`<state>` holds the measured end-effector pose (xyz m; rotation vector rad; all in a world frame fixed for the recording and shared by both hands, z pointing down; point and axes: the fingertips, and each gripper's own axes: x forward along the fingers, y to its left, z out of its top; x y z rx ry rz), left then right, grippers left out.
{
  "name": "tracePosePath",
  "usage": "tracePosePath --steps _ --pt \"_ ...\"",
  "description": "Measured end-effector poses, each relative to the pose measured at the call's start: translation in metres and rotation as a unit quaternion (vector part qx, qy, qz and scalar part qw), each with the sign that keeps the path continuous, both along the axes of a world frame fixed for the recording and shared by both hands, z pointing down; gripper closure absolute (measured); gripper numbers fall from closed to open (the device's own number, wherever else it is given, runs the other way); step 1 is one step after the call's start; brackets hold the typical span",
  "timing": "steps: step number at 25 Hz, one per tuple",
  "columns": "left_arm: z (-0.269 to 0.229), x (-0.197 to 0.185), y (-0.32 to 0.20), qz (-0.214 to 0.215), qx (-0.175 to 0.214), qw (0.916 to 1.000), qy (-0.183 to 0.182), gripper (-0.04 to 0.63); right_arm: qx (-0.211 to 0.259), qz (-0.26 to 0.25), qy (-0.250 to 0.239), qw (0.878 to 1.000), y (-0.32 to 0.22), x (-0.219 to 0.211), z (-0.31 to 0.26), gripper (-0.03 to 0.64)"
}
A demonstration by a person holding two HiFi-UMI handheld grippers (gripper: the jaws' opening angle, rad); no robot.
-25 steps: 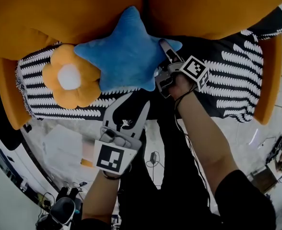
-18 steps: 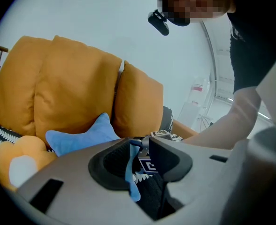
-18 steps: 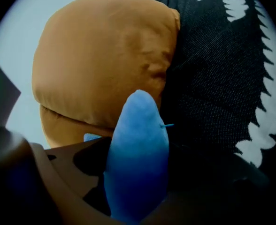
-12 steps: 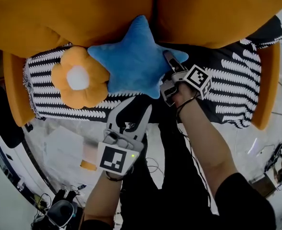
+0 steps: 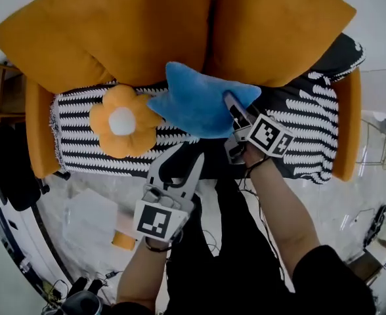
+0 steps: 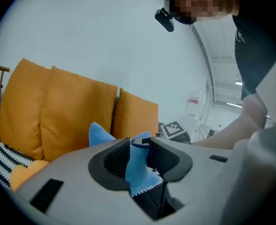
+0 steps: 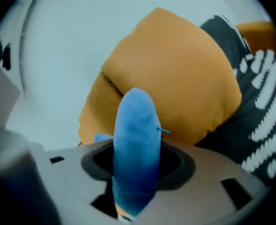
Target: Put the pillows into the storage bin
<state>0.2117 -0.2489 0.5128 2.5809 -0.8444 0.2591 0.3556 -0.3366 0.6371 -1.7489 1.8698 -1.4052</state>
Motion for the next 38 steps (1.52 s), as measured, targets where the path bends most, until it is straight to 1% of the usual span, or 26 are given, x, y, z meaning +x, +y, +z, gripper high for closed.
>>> tracePosePath --steps 1,2,3,5,6,7,8,9,10,13,15,19,22,23,27,29,33,38 --pt "-0.01 -0.002 -0.002 0.0 0.006 1.0 0.002 0.48 0.016 -0.034 0.055 0.998 -0.003 -0.005 -0.02 0.402" --pt "-0.02 -0.005 -0.004 -0.001 0.013 0.9999 0.004 0.48 0.031 -0.072 0.118 0.99 -0.006 -0.011 -0.039 0.403" --pt "-0.03 -0.009 -0.006 -0.004 0.018 0.9998 0.007 0.48 0.044 -0.111 0.182 0.976 -0.007 -0.019 -0.058 0.405" --pt "-0.052 -0.021 -0.009 -0.013 0.03 0.9994 0.01 0.48 0.064 -0.176 0.289 0.939 -0.005 -0.037 -0.092 0.407" --pt "-0.064 -0.028 -0.009 -0.017 0.037 0.9991 0.01 0.479 0.073 -0.199 0.326 0.921 -0.002 -0.044 -0.108 0.407" --pt "-0.075 -0.034 -0.009 -0.021 0.043 0.9988 0.01 0.48 0.083 -0.215 0.351 0.908 0.0 -0.05 -0.124 0.407" --pt "-0.087 -0.04 -0.009 -0.026 0.049 0.9984 0.009 0.479 0.093 -0.224 0.365 0.899 0.002 -0.055 -0.14 0.407" --pt "-0.099 -0.047 -0.01 -0.031 0.056 0.9979 0.009 0.48 0.104 -0.229 0.371 0.894 0.003 -0.06 -0.156 0.407" --pt "-0.11 -0.054 -0.01 -0.037 0.064 0.9972 0.009 0.479 0.113 -0.23 0.37 0.893 0.003 -0.064 -0.173 0.407" --pt "-0.146 -0.075 -0.012 -0.054 0.086 0.9948 0.009 0.479 0.14 -0.229 0.357 0.895 0.008 -0.079 -0.22 0.407" --pt "-0.169 -0.088 -0.012 -0.064 0.102 0.9927 0.009 0.48 0.157 -0.232 0.353 0.893 0.012 -0.092 -0.249 0.403" --pt "-0.21 -0.113 -0.013 -0.079 0.139 0.9871 0.004 0.48 0.193 -0.247 0.356 0.88 0.019 -0.122 -0.3 0.4" --pt "-0.234 -0.129 -0.012 -0.094 0.158 0.9831 0.003 0.493 0.215 -0.261 0.364 0.868 0.024 -0.141 -0.331 0.399" --pt "-0.241 -0.134 -0.011 -0.098 0.163 0.9817 0.002 0.503 0.221 -0.264 0.368 0.864 0.025 -0.147 -0.34 0.399" --pt "-0.265 -0.154 -0.006 -0.111 0.189 0.9756 -0.008 0.576 0.248 -0.269 0.387 0.846 0.032 -0.17 -0.374 0.397" --pt "-0.275 -0.166 -0.003 -0.117 0.2 0.9727 -0.011 0.586 0.262 -0.27 0.392 0.84 0.036 -0.182 -0.387 0.397" --pt "-0.293 -0.189 0.006 -0.133 0.218 0.9669 -0.015 0.589 0.286 -0.271 0.392 0.832 0.044 -0.204 -0.41 0.397" --pt "-0.305 -0.214 0.02 -0.147 0.227 0.9624 -0.026 0.589 0.303 -0.277 0.381 0.828 0.054 -0.225 -0.425 0.397"
